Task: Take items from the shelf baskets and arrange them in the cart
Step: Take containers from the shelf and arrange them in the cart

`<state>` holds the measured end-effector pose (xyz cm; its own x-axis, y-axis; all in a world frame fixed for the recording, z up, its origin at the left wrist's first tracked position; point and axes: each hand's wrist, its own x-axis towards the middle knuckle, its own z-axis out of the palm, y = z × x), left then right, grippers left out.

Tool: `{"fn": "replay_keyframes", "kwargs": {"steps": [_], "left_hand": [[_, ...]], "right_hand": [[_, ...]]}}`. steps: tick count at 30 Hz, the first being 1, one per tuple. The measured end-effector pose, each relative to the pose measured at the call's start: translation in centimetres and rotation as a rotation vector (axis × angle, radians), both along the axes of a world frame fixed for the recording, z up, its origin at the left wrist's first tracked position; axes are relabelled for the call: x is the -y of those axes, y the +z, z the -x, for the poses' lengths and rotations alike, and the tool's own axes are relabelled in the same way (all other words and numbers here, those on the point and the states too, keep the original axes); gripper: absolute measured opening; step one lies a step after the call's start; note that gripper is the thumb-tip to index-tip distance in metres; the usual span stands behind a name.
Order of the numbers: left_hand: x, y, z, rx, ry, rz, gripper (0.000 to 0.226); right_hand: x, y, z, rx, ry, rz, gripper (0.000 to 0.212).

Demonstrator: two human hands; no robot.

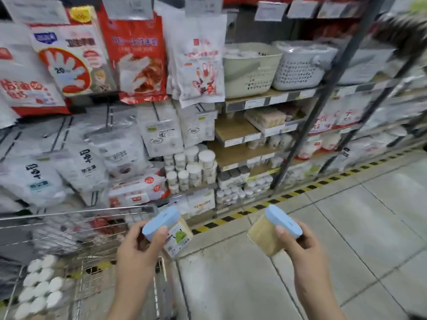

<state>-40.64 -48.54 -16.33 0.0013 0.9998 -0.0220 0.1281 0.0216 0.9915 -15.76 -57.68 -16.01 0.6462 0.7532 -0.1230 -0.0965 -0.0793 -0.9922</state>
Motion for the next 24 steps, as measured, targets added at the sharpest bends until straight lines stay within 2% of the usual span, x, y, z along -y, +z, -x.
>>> {"fn": "replay_keyframes", "kwargs": {"steps": [3,7,10,11,16,18,22,24], "left_hand": [[0.8,1.0,-6.6,0.051,-0.058,-0.008,0.028],[1.8,2.3,-14.5,0.058,-0.172,0.002,0.029],[1.6,3.1,-18.4,0.072,-0.224,0.015,0.026],[1.3,3.3,-19.7,0.068,-0.236,0.025,0.026],[-1.8,3.9,-25.1,0.019,-0.258,-0.009,0.025],[-3.7,3.8,-27.7,0.017,-0.238,-0.025,0.023],[-8.0,3.1,-34.0,0.032,-0.238,-0.079,0.039],[-10.2,3.2,-37.9,0.052,-0.248,-0.063,0.036]], "right_hand": [[3.2,0.8,-5.7,-0.023,-0.132,0.019,0.032],[7.4,1.6,-12.1,-0.049,-0.291,0.042,0.050],[8.4,1.8,-15.5,-0.061,-0.375,0.040,0.036],[8.4,1.9,-16.5,-0.069,-0.393,0.026,0.037],[5.9,2.6,-21.5,-0.073,-0.386,-0.009,0.049],[4.2,2.7,-24.0,-0.064,-0.364,-0.023,0.046],[0.1,3.0,-30.4,-0.036,-0.327,-0.039,0.043],[-1.7,3.4,-34.1,-0.036,-0.340,-0.041,0.042]]}}
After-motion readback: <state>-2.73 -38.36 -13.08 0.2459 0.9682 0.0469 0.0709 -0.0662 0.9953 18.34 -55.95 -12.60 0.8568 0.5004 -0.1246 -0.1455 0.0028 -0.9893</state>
